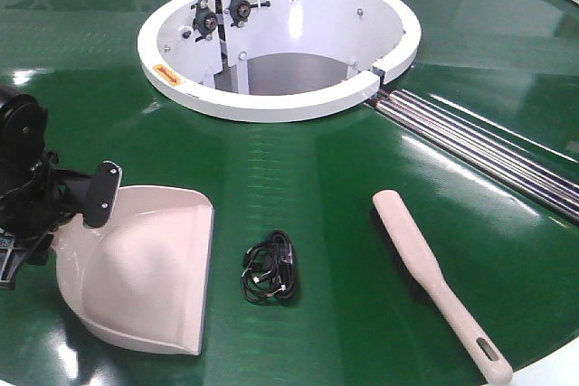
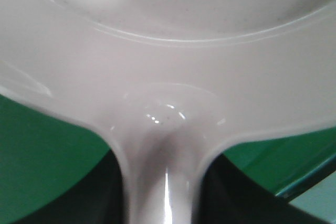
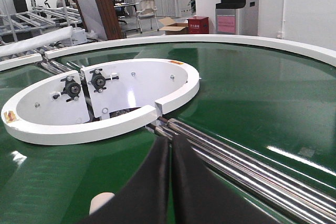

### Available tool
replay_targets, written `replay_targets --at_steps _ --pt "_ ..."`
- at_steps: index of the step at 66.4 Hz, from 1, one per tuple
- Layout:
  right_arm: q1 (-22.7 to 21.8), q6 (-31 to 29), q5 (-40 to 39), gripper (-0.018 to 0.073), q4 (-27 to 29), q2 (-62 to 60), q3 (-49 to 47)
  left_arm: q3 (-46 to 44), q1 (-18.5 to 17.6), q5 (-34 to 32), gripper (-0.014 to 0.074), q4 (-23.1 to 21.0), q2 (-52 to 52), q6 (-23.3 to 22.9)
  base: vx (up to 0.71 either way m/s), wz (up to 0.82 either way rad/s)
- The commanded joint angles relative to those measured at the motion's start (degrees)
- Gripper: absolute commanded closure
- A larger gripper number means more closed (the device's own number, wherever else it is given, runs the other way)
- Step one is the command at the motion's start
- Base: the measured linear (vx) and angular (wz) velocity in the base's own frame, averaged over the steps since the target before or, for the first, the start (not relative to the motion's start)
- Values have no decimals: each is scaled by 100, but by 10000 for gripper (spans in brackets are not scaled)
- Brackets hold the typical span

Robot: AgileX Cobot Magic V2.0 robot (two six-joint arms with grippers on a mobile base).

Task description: Clean and inspect green conveyor with broom and dustpan

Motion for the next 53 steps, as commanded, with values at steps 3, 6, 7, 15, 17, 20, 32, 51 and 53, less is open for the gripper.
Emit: replay_targets --at_steps 3,6,7,15,17,20,32,51,53 --pt "5 -5 -404 552 -52 172 -282 -173 -40 -11 603 45 -217 -96 0 0" --pt "5 -17 -271 533 -58 257 -361 -173 -40 -12 603 45 -217 -96 0 0" --pt "5 -16 -212 527 -58 290 -386 -173 -40 -12 603 45 -217 -96 0 0" --pt "11 -21 389 452 -58 620 -674 -173 -40 -12 603 45 -217 -96 0 0" --pt "17 -21 526 430 -58 685 -740 -173 -40 -12 603 45 -217 -96 0 0" --pt "17 -13 650 386 -53 766 -844 -173 -40 -12 603 45 -217 -96 0 0" --pt "274 -222 1022 213 -90 886 -1044 -173 -40 -12 603 45 -217 -96 0 0" --pt "1139 -544 2046 102 -82 1234 -1312 -173 -40 -12 603 45 -217 -96 0 0" --pt "1190 -544 2219 102 -82 1371 -1418 -173 -40 -12 603 45 -217 -96 0 0"
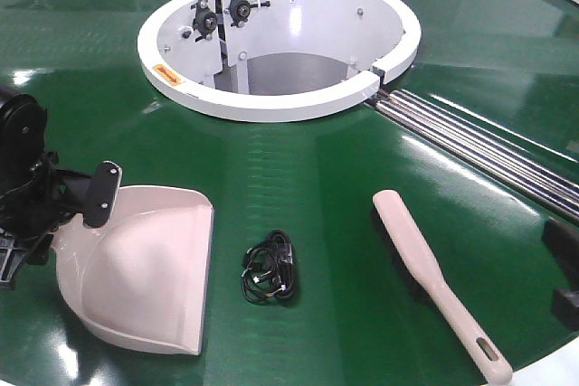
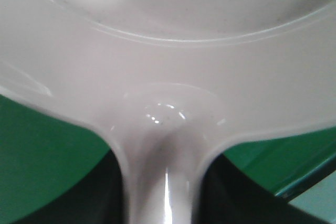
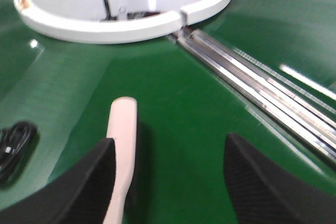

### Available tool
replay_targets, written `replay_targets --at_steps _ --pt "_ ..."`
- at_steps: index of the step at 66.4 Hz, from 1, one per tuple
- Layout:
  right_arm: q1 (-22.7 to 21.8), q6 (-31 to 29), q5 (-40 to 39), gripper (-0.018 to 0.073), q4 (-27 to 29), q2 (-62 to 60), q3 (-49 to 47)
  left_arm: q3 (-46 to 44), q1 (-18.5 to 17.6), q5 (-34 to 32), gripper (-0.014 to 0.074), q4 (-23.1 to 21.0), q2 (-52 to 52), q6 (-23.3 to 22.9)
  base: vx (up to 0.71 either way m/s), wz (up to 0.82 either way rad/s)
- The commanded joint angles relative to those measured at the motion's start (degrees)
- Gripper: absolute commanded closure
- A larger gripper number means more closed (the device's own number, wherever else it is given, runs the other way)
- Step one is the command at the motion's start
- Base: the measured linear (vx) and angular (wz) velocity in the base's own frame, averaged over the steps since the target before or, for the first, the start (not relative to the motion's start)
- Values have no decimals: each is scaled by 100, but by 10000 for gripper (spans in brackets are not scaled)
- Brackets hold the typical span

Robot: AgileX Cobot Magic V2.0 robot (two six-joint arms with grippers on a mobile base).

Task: Clean and inspect green conveyor with broom and dustpan
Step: 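Lower the right gripper onto the pink brush handle and grasp it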

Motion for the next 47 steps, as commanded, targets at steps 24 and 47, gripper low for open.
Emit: replay_targets --at_steps 24,47 --pt "778 -49 1802 102 -15 2039 -1987 -173 -40 4 603 45 -217 -91 0 0" --pt "1091 -38 3307 99 201 3827 -3020 -173 -40 9 603 45 -217 -91 0 0"
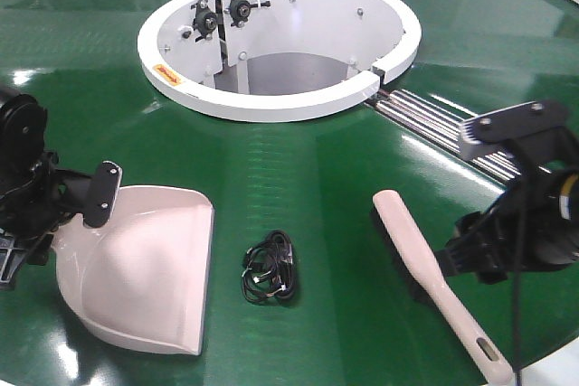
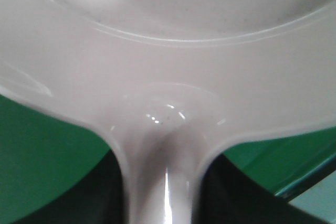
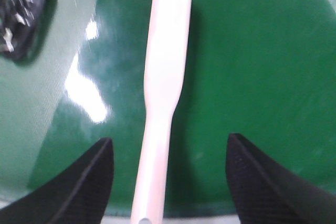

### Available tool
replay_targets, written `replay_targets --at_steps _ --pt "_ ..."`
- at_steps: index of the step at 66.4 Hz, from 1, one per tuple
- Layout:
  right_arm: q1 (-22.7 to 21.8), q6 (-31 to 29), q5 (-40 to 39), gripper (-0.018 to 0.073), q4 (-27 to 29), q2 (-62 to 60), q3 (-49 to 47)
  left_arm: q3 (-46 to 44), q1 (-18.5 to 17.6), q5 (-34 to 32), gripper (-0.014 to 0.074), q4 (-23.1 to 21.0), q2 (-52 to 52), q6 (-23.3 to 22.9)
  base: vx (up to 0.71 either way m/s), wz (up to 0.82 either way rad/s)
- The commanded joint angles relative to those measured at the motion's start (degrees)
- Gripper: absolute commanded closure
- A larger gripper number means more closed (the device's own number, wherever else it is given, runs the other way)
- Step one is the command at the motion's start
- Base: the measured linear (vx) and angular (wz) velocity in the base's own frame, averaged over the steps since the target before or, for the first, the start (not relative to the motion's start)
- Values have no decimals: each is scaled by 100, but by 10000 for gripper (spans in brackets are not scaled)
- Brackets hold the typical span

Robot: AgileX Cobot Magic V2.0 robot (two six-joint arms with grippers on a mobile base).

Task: Clean and inspect green conveyor with broom and dustpan
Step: 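Lower the right gripper onto the pink brush handle and grasp it, then lift the brush and place its bristles behind the black cable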

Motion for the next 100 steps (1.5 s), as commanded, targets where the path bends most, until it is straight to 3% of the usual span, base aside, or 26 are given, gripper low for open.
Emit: replay_targets --at_steps 1,24,82,92,100 --pt "18 -43 291 99 88 387 -386 -173 -40 8 603 45 -217 -90 0 0" --pt "18 -48 473 99 377 1453 -508 -173 -40 21 603 45 -217 -90 0 0" --pt "6 83 164 102 246 2723 -508 -173 -40 34 603 45 -217 -90 0 0" --pt "6 99 78 141 246 2806 -508 -173 -40 34 603 45 -217 -90 0 0" --pt "6 136 27 235 246 2806 -508 -173 -40 34 603 45 -217 -90 0 0"
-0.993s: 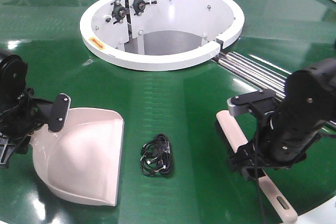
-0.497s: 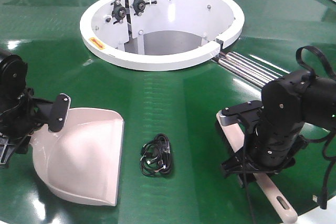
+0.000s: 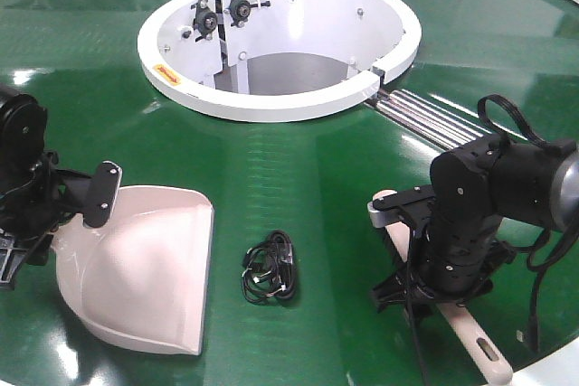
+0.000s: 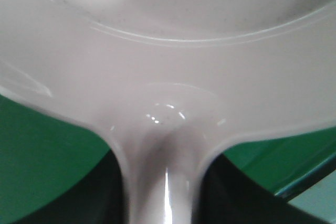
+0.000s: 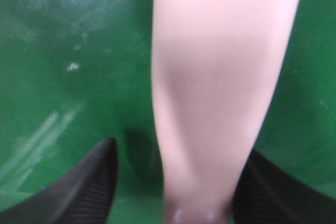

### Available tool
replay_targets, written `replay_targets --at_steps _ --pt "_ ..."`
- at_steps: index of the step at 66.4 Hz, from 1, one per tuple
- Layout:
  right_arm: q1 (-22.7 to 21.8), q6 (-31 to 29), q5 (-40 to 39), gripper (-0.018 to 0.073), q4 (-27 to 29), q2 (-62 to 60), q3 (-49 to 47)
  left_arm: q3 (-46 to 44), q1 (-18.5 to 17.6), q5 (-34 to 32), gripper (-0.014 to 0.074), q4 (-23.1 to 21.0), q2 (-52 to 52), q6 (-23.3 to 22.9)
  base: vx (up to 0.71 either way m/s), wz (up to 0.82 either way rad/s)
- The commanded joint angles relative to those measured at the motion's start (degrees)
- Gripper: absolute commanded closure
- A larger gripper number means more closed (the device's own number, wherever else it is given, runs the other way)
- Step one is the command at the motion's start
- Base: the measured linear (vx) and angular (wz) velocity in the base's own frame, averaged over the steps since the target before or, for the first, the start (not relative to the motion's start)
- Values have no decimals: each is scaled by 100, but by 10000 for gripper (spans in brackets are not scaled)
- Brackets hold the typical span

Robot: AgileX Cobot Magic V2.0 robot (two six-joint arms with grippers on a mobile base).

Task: Clean and inspect green conveyor with broom and dustpan
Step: 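Lift the brush and place its bristles behind the black cable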

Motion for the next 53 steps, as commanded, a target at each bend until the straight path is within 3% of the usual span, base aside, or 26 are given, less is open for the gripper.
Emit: replay_targets --at_steps 1,22,35,53 --pt "-12 68 -68 251 -83 -196 -152 -173 -40 25 603 45 -217 -85 0 0" --pt "-12 612 -126 576 -595 -301 -152 -173 -40 25 603 45 -217 -85 0 0" --pt "2 618 -96 568 -412 -717 -154 -173 -40 31 603 45 -217 -85 0 0" --pt "7 546 319 564 331 -924 -311 -173 -40 31 603 45 -217 -85 0 0"
